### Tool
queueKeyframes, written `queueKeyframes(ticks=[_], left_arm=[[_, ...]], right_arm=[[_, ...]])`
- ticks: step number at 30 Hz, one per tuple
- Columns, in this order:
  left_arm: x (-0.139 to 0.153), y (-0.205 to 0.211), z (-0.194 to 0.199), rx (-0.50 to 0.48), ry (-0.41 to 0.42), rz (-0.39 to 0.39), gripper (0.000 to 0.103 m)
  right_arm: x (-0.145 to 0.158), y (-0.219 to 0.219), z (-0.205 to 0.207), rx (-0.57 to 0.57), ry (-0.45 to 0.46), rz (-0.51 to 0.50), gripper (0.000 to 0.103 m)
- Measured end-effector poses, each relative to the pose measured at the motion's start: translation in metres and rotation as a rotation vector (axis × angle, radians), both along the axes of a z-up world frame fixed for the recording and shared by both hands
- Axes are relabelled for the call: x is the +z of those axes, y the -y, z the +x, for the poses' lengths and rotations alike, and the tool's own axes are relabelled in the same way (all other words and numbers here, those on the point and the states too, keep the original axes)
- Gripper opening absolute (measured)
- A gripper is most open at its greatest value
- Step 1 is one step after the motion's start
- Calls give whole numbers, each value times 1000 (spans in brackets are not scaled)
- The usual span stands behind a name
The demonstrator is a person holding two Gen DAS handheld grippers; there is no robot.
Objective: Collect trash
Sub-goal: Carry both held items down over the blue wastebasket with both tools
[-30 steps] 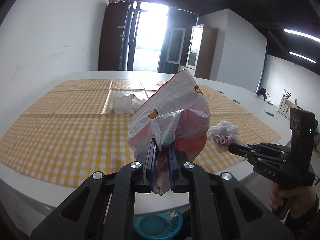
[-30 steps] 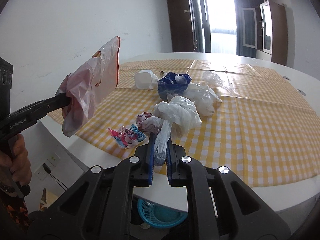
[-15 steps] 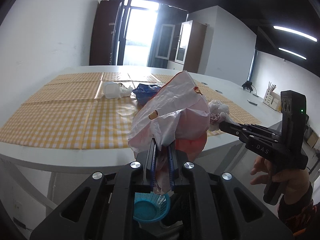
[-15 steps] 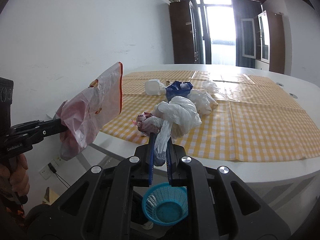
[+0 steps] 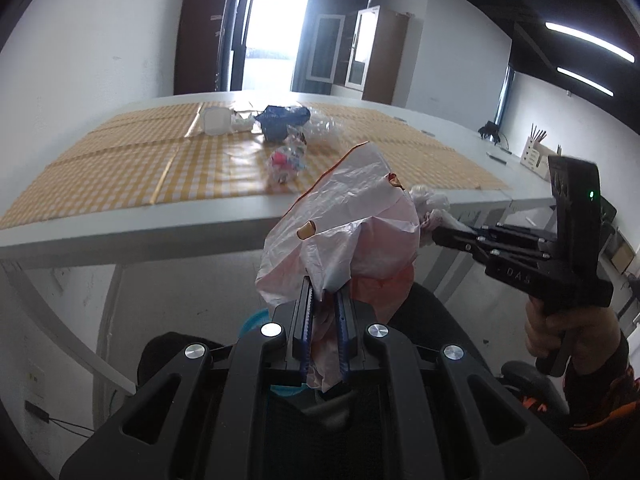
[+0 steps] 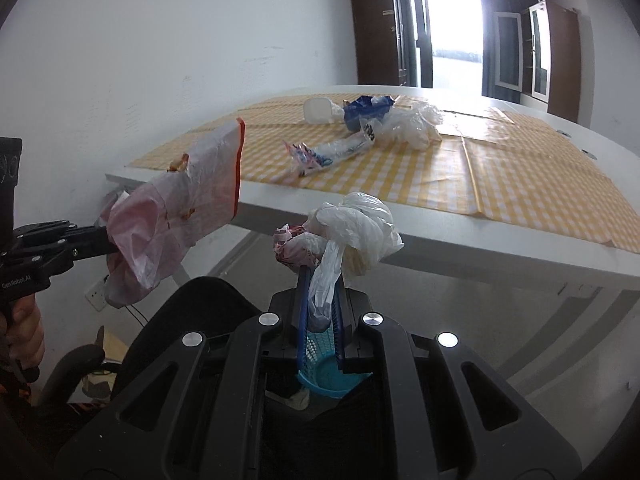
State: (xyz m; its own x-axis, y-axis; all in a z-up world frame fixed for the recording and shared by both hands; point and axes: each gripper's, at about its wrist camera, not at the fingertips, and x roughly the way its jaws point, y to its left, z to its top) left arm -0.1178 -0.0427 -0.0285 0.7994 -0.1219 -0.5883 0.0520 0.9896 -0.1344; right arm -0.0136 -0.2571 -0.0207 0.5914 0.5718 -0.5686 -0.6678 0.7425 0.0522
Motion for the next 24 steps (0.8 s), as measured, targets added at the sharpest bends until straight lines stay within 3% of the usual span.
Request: queueKeyframes(ticks=[18,24], left_arm=[[-130,-29,63,55,-277,-128,9],[-167,-44,90,97,-353,-178,9]], right_arm=[[-109,-38,34,-16,-239,-142,9],[-136,-66,62,-15,-256,-217,9]])
